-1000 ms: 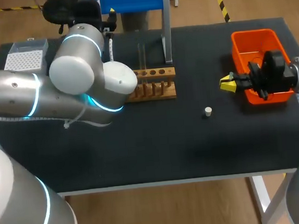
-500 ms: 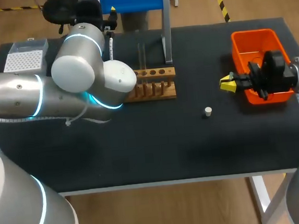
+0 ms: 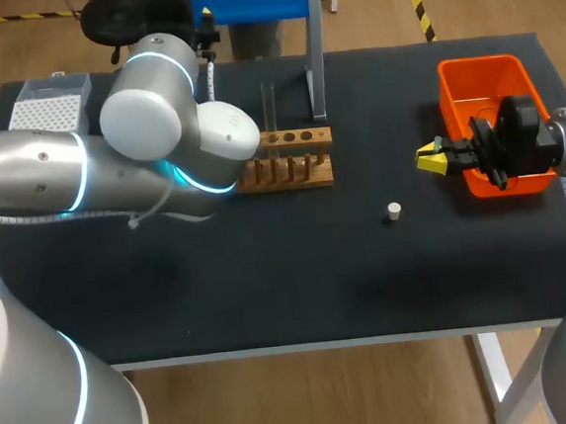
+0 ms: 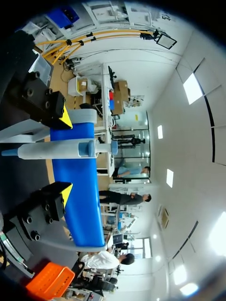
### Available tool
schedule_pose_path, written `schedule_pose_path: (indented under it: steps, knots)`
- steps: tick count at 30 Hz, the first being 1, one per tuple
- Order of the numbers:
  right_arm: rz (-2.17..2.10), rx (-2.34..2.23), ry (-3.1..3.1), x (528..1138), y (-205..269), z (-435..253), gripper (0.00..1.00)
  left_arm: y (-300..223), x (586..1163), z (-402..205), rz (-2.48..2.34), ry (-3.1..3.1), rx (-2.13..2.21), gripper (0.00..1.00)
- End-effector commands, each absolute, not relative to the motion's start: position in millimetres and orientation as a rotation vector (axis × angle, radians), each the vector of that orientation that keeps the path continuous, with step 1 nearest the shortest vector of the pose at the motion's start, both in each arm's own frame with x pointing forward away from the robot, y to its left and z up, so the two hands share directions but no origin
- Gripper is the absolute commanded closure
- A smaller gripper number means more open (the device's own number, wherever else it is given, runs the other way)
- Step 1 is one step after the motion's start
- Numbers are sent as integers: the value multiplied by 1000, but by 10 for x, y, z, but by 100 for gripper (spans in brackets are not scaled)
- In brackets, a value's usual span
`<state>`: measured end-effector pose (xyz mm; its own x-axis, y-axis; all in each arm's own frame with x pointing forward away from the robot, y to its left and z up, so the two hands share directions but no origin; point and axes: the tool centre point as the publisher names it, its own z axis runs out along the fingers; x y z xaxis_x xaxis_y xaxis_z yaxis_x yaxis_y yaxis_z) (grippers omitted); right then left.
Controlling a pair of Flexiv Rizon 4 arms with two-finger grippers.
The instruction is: Invert the test tube, pick up the pipette, mount the tip to pipette, aspirate from beaker and dispense into the tube, eject the tip, return the pipette, and cap with the stopper.
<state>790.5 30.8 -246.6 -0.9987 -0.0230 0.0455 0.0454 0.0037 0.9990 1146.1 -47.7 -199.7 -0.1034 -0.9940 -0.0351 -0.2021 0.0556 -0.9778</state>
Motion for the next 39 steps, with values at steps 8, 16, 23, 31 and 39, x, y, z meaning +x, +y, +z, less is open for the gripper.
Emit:
schedule_pose_path:
  steps: [8, 16, 23, 31, 39]
  knots:
    - [-2183, -23, -2191, 7901, 300, -2466, 100, -447, 11570, -2005, -1116, 1493, -1302, 38]
    - [-2183, -23, -2191, 7901, 300, -2466, 100, -412, 11625, -2000, -1102, 1514, -1304, 44]
    - [-2183, -23, -2191, 7901, 300, -2466, 100, -399, 11664, -2013, -1099, 1517, -1312, 49]
    - [-2183, -23, -2191, 7901, 300, -2466, 100, -397, 11679, -2021, -1099, 1515, -1317, 51]
    - [-2183, -23, -2191, 7901, 300, -2466, 100, -402, 11715, -2033, -1103, 1505, -1326, 51]
